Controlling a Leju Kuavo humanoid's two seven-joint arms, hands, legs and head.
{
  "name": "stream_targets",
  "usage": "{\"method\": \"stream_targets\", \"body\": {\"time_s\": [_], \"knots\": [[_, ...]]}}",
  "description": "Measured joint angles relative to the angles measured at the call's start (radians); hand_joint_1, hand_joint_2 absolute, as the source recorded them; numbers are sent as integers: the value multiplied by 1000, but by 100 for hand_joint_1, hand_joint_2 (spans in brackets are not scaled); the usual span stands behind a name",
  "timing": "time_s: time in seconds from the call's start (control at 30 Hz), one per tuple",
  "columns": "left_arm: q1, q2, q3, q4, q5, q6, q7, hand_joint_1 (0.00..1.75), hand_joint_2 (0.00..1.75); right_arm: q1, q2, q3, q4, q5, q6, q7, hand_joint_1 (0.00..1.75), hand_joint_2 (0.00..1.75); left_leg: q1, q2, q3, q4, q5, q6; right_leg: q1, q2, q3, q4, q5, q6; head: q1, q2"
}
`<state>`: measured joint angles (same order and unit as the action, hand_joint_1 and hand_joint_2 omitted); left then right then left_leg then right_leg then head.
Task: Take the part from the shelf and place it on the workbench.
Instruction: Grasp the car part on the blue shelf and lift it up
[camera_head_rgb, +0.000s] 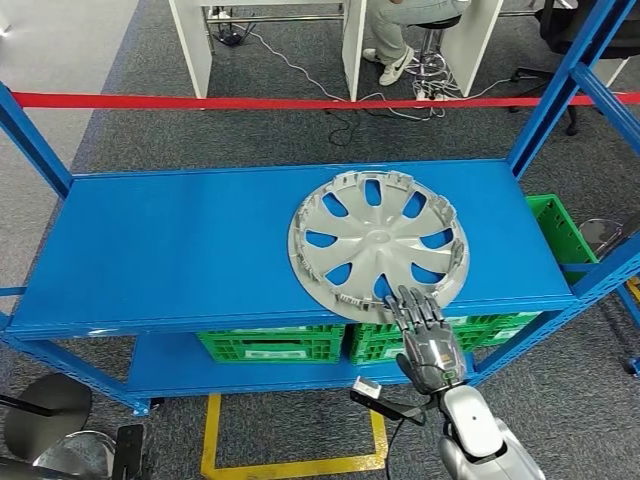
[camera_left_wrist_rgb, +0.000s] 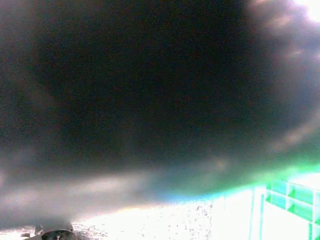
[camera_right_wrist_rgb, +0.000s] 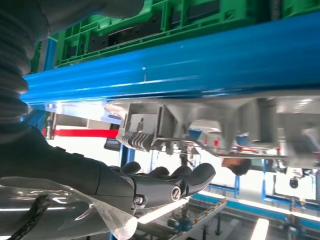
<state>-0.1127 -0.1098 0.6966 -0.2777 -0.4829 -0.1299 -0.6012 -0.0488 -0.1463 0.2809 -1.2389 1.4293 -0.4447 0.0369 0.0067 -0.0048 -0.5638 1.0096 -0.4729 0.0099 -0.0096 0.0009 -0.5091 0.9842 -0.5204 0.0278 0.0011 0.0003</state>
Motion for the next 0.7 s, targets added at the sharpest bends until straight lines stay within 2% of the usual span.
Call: {"method": "stream_targets", "body": {"time_s": [0.3,0.7], "knots": [[-1,0,0,0,-12,0,6,0,0,-67,-23,-35,72,-34,49,-17,0,175,0,0,0,0,0,0,0,0,0,0,0,0,0,0],[-4,-2,0,1,-20,-2,7,0,0,-150,-26,-48,162,-47,60,-22,0,175,0,0,0,0,0,0,0,0,0,1,0,0,0,0]]}}
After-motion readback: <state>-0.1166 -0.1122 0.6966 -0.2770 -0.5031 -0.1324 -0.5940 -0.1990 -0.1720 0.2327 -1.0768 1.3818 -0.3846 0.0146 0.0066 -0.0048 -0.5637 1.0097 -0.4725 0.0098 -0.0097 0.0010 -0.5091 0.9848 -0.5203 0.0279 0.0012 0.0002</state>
